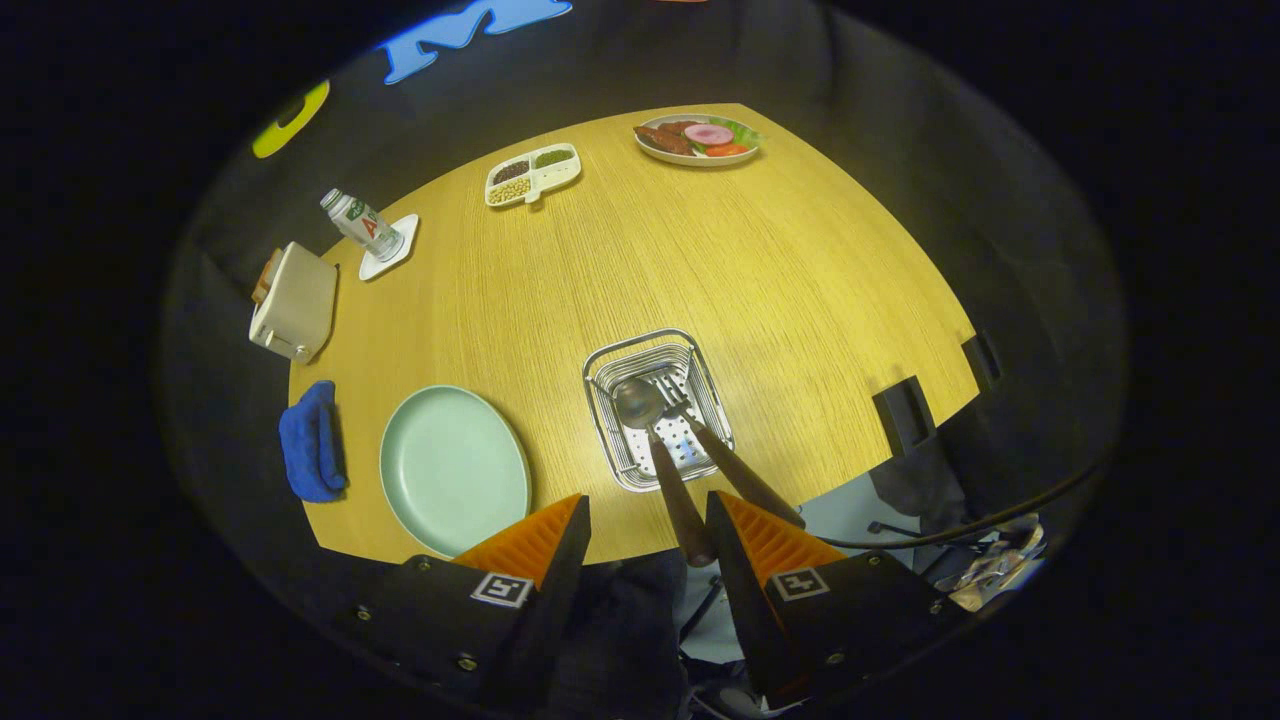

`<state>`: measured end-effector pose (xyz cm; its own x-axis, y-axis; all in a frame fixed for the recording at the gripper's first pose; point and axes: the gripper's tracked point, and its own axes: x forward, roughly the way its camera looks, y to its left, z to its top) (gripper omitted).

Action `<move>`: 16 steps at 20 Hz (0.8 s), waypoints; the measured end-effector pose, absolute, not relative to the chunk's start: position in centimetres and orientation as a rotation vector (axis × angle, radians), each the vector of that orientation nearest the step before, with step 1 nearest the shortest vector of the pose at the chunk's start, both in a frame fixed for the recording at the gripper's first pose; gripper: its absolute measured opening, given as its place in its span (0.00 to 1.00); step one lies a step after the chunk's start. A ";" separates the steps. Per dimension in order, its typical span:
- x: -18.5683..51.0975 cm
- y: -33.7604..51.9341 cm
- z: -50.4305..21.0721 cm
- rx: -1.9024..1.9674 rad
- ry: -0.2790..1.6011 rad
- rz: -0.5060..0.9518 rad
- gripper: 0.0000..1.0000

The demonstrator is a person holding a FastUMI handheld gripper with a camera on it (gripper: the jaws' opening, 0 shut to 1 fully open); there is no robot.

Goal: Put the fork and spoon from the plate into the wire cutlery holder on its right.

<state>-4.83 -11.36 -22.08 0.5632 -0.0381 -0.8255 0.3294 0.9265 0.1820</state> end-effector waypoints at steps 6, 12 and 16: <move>-3.9 -11.9 -19.6 0.339 0.837 -0.238 0.72; -2.4 -13.9 -14.2 0.296 0.596 -0.290 0.71; -1.8 -15.5 -8.7 0.232 0.398 -0.338 0.72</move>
<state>-1.80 -15.50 -8.68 0.8671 -0.2752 -0.4151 0.3651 0.9181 0.1540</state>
